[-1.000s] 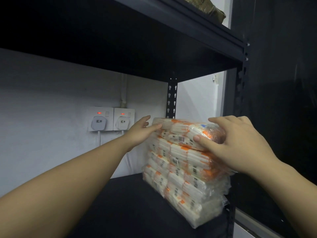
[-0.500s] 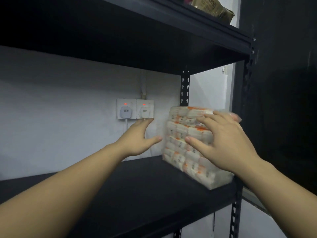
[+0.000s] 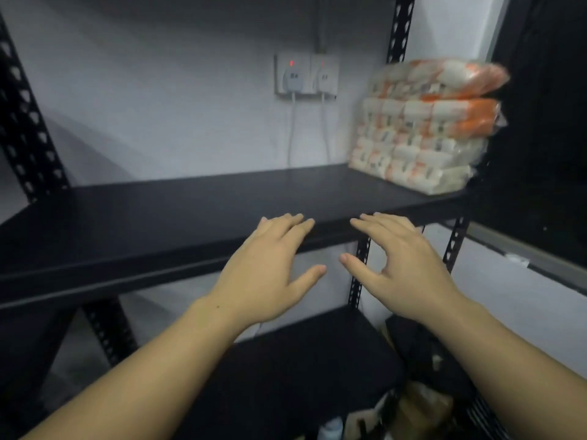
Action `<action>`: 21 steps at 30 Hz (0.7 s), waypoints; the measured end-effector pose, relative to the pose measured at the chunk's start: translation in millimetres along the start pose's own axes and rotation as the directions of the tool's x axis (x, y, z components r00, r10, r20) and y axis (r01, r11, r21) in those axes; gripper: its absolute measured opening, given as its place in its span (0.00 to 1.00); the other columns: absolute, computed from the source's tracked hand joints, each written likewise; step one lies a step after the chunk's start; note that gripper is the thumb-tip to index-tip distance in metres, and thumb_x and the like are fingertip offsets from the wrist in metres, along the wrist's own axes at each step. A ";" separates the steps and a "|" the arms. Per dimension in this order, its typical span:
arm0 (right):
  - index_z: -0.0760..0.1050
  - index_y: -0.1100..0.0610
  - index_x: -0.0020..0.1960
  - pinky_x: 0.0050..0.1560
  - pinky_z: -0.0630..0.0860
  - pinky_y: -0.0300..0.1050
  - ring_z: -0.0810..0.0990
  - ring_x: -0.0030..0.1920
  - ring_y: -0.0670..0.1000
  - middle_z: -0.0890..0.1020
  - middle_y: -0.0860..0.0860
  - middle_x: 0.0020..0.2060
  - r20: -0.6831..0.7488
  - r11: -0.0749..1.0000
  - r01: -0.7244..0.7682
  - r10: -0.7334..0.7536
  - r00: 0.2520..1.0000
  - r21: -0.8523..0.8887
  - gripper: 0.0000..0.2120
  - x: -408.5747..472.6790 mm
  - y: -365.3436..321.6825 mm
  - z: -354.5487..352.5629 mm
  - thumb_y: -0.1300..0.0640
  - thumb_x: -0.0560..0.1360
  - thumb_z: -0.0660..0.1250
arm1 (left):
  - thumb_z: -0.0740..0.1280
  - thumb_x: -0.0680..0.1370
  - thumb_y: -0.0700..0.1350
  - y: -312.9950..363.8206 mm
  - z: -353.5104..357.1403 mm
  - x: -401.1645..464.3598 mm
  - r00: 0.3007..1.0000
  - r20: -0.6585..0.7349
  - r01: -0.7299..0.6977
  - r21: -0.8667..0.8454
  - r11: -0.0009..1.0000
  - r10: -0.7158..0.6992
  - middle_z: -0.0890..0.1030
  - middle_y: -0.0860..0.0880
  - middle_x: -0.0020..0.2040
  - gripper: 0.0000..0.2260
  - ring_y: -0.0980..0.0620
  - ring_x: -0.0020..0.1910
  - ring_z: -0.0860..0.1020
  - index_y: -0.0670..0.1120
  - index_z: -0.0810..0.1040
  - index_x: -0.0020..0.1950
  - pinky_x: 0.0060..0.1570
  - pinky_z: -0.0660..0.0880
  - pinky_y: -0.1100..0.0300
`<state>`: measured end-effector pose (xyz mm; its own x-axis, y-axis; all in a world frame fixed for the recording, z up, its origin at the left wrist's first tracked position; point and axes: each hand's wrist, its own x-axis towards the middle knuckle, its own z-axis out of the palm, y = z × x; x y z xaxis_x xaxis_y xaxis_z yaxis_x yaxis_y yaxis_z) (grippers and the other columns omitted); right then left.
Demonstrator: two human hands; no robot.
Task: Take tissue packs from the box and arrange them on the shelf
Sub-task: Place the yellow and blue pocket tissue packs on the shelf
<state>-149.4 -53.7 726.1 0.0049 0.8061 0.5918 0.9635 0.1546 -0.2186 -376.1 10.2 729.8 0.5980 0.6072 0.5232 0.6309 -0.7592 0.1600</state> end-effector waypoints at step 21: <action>0.79 0.54 0.69 0.63 0.77 0.52 0.80 0.63 0.56 0.84 0.52 0.61 0.802 0.902 -0.379 0.064 0.594 0.208 0.26 -345.9 32.2 311.0 0.41 0.76 0.66 | 0.63 0.76 0.67 -37.5 295.5 -399.6 0.446 0.671 0.778 0.036 0.627 -0.592 0.76 0.52 0.69 0.32 0.48 0.71 0.72 0.52 0.72 0.76 0.67 0.72 0.52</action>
<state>-203.3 -150.0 273.1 -0.1496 0.9468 -0.2850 0.8115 -0.0471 -0.5825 -492.6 -134.6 267.4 0.2247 0.8780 -0.4227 0.8785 0.0051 0.4776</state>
